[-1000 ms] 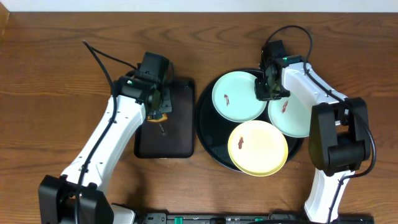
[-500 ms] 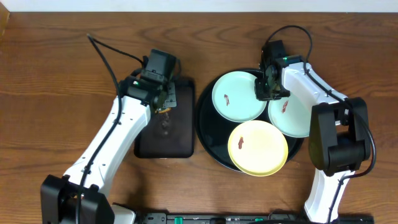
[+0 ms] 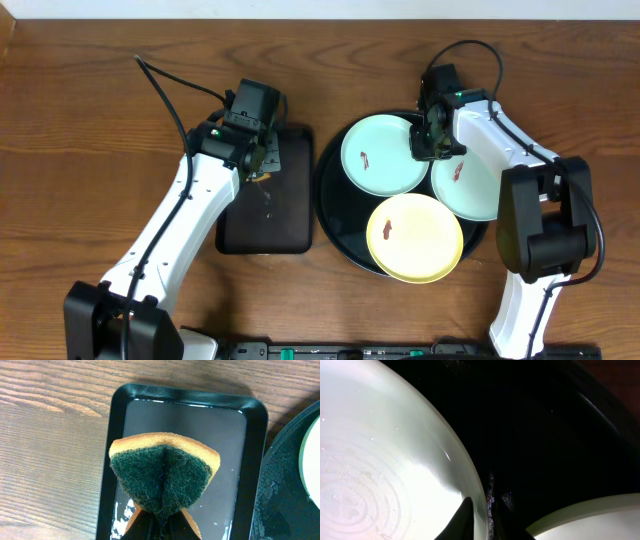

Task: Clean dirty plates on tray and stack at the side
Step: 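Carry the sponge with the left gripper toward the upper plate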

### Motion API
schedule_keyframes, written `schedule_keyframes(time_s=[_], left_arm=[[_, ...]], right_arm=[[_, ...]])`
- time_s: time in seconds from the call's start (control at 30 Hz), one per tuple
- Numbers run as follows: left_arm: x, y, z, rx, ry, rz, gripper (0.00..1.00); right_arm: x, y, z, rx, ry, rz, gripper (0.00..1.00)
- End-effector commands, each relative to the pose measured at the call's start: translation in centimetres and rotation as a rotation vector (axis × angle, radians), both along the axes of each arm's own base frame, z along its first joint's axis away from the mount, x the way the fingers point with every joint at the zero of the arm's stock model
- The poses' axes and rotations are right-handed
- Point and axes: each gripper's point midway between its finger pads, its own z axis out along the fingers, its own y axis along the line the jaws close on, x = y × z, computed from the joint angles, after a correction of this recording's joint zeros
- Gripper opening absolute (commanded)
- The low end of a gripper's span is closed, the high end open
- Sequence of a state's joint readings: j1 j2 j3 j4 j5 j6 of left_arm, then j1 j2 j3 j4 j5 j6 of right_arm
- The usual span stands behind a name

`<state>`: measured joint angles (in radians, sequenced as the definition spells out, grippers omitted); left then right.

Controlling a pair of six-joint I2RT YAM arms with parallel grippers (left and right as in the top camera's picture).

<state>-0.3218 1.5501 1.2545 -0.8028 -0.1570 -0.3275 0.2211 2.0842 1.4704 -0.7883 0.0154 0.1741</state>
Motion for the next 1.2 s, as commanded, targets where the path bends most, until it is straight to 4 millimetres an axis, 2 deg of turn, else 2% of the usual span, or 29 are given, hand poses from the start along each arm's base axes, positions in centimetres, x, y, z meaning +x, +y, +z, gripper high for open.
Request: schedule_keyframes(time_s=[0.0, 0.3, 0.73, 0.87, 1.17], left_arm=[[-0.2, 0.4, -0.2, 0.030, 0.018, -0.006, 0.07], [-0.1, 0.4, -0.5, 0.029, 0.025, -0.007, 0.07], [-0.4, 0.5, -0.6, 0.033, 0.040, -0.008, 0.07], [-0.5, 0.5, -0.7, 0.034, 0.043, -0.008, 0.07], [-0.5, 0.4, -1.4, 0.034, 0.063, -0.010, 0.07]], right_arm=[[-0.3, 0.0, -0.5, -0.010, 0.014, 0.009, 0.10], [0.5, 0.1, -0.4, -0.003, -0.019, 0.009, 0.11], [0.6, 0.1, -0.3, -0.002, -0.023, 0.008, 0.04], [0.7, 0.1, -0.2, -0.001, -0.026, 0.008, 0.08], [0.9, 0.1, 0.2, 0.001, -0.035, 0.007, 0.09]])
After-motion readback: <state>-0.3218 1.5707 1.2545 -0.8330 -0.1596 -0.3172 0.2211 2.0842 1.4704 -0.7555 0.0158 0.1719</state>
